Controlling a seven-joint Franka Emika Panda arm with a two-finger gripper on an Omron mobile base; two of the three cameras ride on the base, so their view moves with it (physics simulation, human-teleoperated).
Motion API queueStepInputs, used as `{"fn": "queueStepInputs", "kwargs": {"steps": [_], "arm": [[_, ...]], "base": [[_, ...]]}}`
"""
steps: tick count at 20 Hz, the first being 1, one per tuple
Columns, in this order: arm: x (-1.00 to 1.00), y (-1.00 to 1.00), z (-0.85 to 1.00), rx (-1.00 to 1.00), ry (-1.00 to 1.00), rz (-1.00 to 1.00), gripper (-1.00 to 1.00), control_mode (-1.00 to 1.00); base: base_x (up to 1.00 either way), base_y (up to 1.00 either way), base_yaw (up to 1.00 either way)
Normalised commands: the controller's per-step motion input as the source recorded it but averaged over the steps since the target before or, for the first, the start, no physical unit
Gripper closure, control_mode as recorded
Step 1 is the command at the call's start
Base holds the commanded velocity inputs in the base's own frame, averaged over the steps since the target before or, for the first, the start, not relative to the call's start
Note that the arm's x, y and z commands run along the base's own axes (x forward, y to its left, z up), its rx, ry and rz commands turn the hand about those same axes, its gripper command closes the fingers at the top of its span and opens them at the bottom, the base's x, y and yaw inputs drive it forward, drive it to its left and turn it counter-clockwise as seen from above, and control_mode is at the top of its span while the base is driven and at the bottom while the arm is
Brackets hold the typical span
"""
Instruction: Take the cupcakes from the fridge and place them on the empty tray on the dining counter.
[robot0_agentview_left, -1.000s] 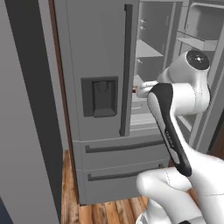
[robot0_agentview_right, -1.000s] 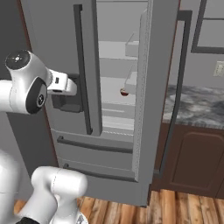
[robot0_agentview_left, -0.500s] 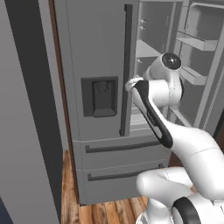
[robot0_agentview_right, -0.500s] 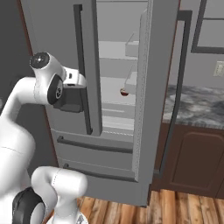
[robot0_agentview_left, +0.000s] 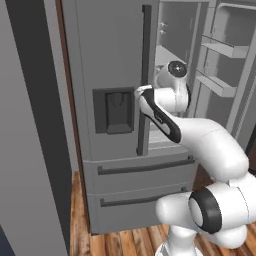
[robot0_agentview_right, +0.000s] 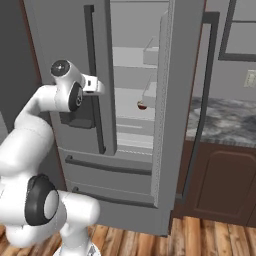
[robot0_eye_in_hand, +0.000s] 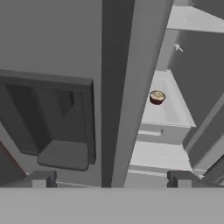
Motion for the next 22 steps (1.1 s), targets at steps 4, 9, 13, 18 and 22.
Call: {"fn": "queueStepInputs", "kwargs": {"steps": [4,9,13,18,22], "arm": [[0.75,0.00,-0.26,-0.02,-0.04,0.00,-1.00,-1.00],[0.67,0.00,-0.20,0.00,0.00,0.00,-1.00,-1.00],[0.69,0.00,-0.22,0.00,0.00,0.00,-1.00,-1.00],[0.60,0.14,-0.26,0.00,0.00,0.00,-1.00,-1.00],[0.69,0.41,-0.36,0.00,0.00,0.00,1.00,-1.00]], "base": [[0.00,0.00,0.00],[0.00,0.00,0.00],[0.00,0.00,0.00],[0.00,0.00,0.00],[0.00,0.00,0.00]]}}
